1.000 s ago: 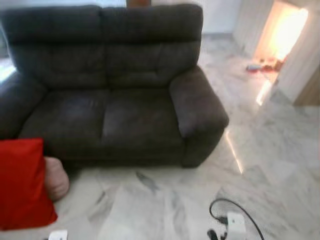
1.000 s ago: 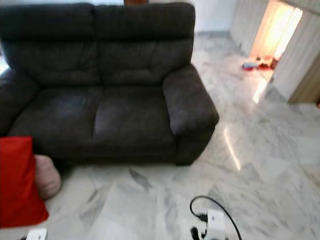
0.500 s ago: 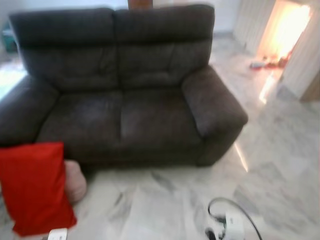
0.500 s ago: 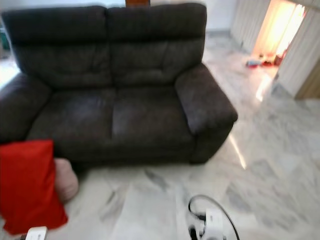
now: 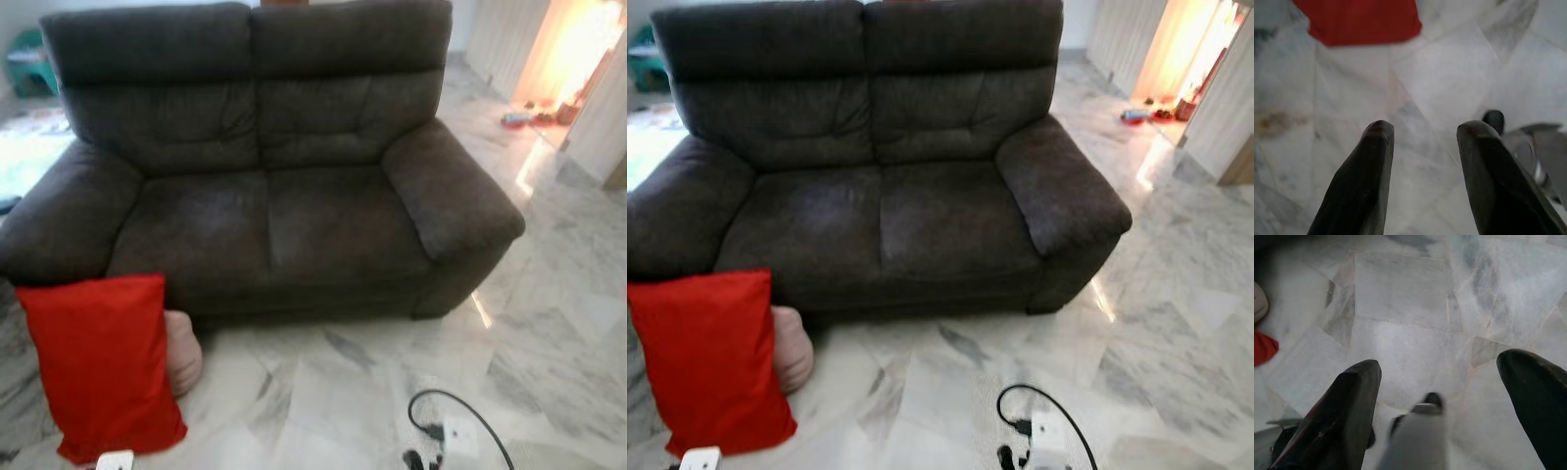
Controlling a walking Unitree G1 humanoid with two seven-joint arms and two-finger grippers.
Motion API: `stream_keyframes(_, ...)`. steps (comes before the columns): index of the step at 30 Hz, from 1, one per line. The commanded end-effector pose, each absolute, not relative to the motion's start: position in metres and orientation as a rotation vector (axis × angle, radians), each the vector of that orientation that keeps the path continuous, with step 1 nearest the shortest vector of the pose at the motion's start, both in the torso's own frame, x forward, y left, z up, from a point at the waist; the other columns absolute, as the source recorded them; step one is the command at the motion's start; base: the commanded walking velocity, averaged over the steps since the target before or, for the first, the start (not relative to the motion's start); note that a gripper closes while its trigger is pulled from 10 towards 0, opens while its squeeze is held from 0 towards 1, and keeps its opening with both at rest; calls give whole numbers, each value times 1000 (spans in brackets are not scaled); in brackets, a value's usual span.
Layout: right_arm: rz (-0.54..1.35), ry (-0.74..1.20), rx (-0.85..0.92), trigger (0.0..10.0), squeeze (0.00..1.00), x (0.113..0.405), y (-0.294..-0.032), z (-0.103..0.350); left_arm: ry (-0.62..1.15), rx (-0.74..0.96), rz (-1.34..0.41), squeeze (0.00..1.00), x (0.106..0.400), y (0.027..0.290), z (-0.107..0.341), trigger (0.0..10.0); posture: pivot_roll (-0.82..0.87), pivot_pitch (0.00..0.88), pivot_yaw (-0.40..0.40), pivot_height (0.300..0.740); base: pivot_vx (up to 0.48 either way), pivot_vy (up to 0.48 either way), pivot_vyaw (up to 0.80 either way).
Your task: Move the pillow to the sofa from floor
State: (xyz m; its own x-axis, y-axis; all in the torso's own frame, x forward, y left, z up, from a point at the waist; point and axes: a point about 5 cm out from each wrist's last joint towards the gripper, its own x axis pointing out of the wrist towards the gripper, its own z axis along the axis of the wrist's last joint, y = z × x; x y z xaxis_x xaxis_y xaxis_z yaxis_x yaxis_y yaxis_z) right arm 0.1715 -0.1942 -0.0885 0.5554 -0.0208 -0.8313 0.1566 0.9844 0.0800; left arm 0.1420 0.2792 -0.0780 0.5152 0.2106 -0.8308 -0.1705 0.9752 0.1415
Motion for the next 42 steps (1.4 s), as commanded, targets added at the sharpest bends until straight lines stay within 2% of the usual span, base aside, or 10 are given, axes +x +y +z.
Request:
stream_keyframes(1, -113, 989, 134, 10000, 0, 167, -200, -89, 1006, 39, 233, 0, 141, 278, -79, 10000, -5, 0, 33, 740, 0, 416, 0)
stream_keyframes(18, -131, 980, 153, 10000, 0, 171, -199, -88, 1005, 55, 222, 0, 145, 281, -77, 10000, -11, 0, 44, 740, 0, 406, 0)
stream_keyframes(38, -130, 976, 143, 10000, 0, 172, -200, -88, 997, 34, 231, 0, 146, 280, -76, 10000, -14, 0, 45, 740, 0, 0, 0)
stream_keyframes(42, -127, 967, 140, 10000, 0, 173, -199, -87, 996, 30, 233, 0, 145, 281, -76, 10000, -14, 0, 46, 740, 0, 0, 631)
